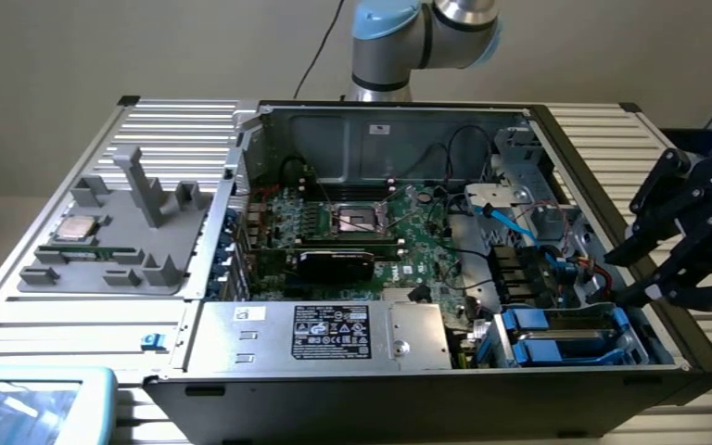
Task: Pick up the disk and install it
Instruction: 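Insert the disk into the insertion slot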
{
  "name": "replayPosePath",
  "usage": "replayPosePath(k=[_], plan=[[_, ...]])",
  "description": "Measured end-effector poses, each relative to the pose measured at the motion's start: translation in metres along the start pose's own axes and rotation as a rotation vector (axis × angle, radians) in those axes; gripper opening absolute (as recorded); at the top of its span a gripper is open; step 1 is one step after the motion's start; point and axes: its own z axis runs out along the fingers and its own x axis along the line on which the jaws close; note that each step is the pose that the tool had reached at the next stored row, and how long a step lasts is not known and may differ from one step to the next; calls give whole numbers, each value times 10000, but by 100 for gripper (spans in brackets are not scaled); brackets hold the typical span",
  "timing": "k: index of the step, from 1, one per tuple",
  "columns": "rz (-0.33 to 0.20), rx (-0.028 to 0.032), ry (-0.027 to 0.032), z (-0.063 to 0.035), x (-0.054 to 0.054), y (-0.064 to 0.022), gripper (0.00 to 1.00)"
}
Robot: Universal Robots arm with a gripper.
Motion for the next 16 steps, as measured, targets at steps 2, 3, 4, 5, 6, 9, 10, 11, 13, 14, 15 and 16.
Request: replayPosePath(k=[2,3,4,5,6,9,10,11,13,14,15,16], plan=[[187,-12,70,14,-1,1,45],[287,-20,104,21,-2,1,45],[377,-28,132,28,-4,1,45],[462,-35,157,39,-5,1,45],[541,-42,174,51,-6,1,45],[755,-64,213,91,-5,-4,45],[809,-68,225,104,-5,-7,45],[857,-73,234,115,-4,-12,45],[941,-81,249,134,-1,-22,45],[976,-83,255,143,1,-27,45],[1011,-82,262,154,3,-32,45],[1045,-81,266,163,5,-35,45]])
